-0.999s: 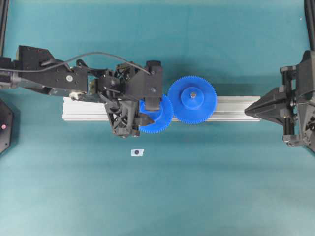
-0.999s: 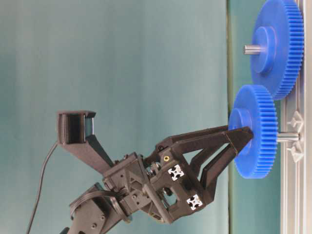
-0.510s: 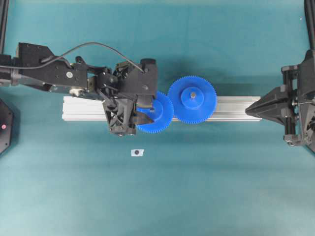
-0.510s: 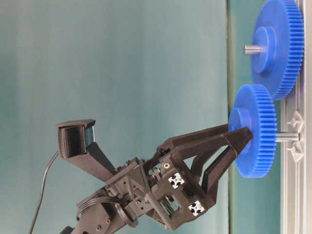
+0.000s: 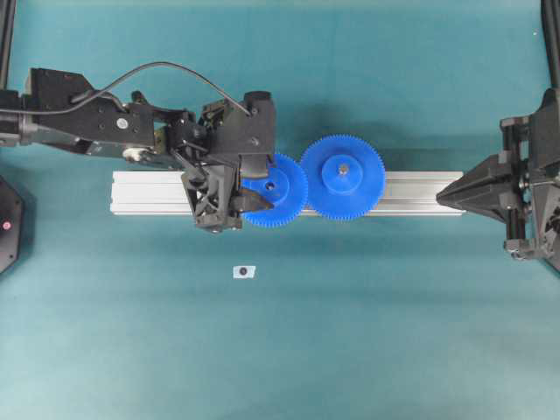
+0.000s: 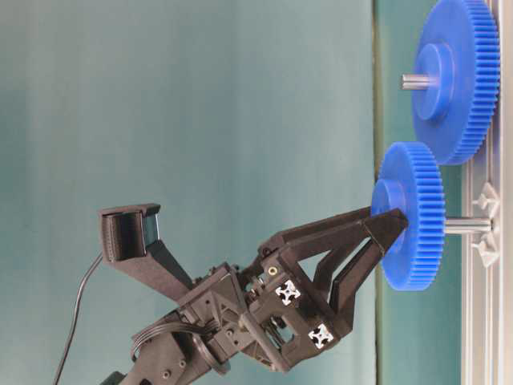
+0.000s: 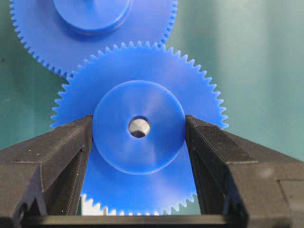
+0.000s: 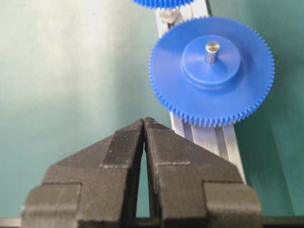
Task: Find the location of the shaft and insert the small gear.
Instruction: 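Align the gear's bore with the shaft tip and push it on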
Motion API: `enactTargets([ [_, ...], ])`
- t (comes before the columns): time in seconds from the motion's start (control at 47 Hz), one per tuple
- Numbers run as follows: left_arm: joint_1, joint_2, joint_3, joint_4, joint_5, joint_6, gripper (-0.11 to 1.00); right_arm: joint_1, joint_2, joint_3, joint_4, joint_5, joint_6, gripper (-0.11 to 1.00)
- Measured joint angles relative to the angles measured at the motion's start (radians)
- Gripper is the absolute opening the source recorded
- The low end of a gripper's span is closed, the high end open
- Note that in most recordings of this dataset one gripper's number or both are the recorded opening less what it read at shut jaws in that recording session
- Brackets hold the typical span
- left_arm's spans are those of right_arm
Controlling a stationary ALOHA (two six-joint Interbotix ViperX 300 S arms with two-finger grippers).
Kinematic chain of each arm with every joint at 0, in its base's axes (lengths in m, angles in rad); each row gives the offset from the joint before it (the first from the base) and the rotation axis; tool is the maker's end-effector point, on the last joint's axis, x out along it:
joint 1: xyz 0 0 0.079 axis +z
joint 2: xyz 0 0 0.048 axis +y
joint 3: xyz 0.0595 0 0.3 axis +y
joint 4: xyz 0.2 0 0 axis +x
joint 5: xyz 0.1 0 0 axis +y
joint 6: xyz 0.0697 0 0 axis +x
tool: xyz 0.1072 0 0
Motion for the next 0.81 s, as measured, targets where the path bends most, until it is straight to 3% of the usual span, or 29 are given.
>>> enactTargets([
  [0.298,-0.002,-0.031,0.015,-0.002,0.064,0.002,0.66,0.000,-0.005,0.000,0.002,0.000,0.000,0.11],
  [0.808,-0.061,0.041,-0.054,0.008,0.023,0.005,0.66,0.000,-0.009,0.005,0.002,-0.002,0.000,0.11],
])
